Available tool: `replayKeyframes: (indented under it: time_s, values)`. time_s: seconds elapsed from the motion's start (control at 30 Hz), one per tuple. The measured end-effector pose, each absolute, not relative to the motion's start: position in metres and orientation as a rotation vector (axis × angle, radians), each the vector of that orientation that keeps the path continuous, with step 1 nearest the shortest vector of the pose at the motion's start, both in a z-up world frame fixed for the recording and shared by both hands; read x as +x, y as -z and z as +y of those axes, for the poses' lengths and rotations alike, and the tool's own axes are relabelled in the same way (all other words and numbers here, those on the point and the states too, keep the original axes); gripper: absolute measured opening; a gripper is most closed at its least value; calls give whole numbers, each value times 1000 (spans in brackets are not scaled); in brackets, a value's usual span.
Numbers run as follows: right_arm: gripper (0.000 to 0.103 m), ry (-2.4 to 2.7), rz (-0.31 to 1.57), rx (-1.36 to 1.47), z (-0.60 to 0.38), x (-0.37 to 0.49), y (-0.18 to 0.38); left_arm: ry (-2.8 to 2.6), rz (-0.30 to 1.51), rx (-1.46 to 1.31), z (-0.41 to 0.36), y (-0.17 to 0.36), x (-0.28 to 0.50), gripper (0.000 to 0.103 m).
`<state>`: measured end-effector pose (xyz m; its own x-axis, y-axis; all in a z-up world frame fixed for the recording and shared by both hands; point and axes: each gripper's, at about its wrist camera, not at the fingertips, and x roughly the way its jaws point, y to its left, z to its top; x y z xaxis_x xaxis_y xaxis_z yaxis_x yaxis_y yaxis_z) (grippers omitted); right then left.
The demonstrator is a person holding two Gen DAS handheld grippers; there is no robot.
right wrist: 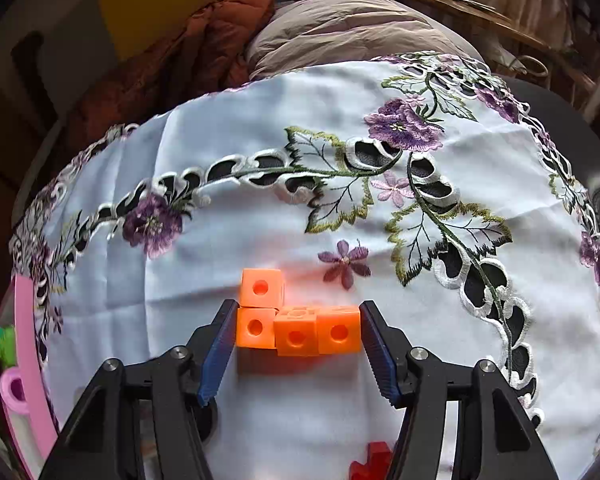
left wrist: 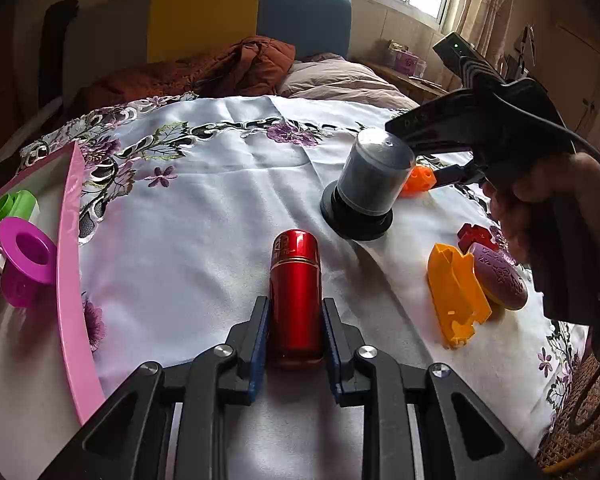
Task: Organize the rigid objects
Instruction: 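Grasp the orange linked cubes with the right tool while the left tool holds the red cylinder, then carry the red cylinder into the tray and open the left tool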
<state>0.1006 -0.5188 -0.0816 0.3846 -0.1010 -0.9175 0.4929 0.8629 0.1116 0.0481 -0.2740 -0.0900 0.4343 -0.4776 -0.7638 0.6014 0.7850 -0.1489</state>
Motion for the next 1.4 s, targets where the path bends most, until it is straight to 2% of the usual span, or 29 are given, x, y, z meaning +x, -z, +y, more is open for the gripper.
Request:
replayKeyframes:
  time_s: [0.13,0.23,0.57,0.83,1.07,1.4]
  values:
    - [62,385,1140,374,-519,79,90,674,896,158,-275,90,47,24]
    - [61,384,1131,229,-503,76,92,671,897,165,-275,90,47,24]
    - [61,366,1089,273,-508,71,93,663,945,158,-273,83,47,24]
    - [60,359,1071,213,-502,76,91,685,909,130,-252,49,24,24]
    - [60,358,1077,196,-501,77,91,656,925,75,-211,31,13,24]
    - [60,363,1081,181,-499,77,91,429,943,-59,-107,26,35,24]
